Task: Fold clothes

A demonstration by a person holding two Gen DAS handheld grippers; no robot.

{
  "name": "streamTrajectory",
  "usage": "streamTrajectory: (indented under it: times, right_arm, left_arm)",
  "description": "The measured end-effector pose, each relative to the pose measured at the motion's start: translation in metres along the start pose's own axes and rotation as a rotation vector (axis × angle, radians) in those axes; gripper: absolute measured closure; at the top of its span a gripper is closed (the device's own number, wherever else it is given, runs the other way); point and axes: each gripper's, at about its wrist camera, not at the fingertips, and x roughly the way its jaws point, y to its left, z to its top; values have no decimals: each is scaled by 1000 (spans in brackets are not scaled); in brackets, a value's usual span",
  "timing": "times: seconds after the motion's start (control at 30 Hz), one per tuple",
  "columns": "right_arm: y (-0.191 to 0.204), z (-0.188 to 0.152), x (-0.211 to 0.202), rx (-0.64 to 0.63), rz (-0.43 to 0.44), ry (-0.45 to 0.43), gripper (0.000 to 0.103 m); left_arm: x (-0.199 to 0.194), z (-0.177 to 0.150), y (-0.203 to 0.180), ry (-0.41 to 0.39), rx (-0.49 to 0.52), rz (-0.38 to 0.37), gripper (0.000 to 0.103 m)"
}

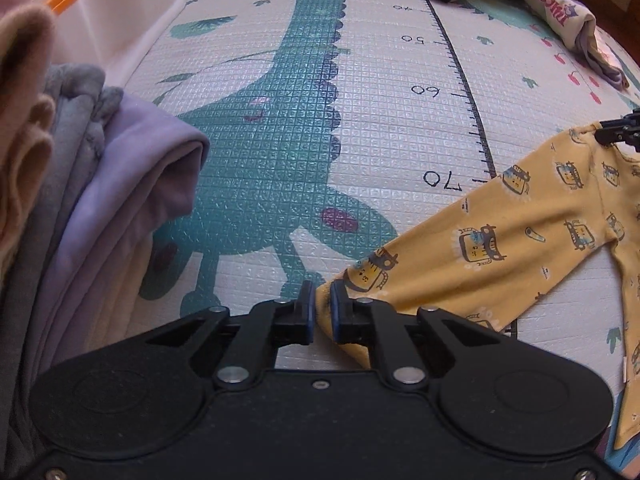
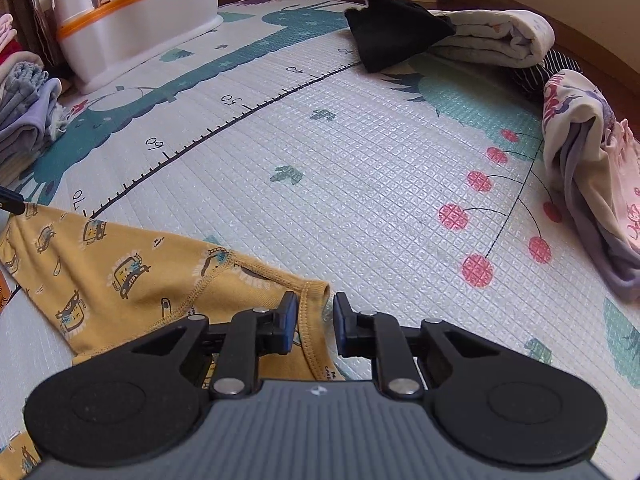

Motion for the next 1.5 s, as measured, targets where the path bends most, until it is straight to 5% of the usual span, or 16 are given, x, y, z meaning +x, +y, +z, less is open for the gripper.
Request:
streamTrajectory:
  times: [0.23, 0.43, 0.63, 0.73, 1.27, 1.5]
  right_arm:
    - [4, 3, -8, 9, -27, -33, 83]
    - [22, 3, -20, -76, 3, -89, 83]
    - [45, 4, -9, -96, 87, -76, 83]
    - [38, 7, 5, -12, 84, -43, 84]
    - [41, 12, 3, -63, 10, -62, 86]
    - [65, -8, -15, -181, 122, -129, 85]
  left_arm:
    - [-4, 2, -13, -1, 76, 19, 91]
    - [-29, 5, -53, -141, 264, 101, 91]
    - [-27, 3, -106, -124, 376, -72, 91]
    - [-3, -5, -108, 22, 330, -73, 91]
    - [-11, -16, -103, 32, 262, -81, 91]
    - [-10, -17, -103, 24, 272, -86, 91]
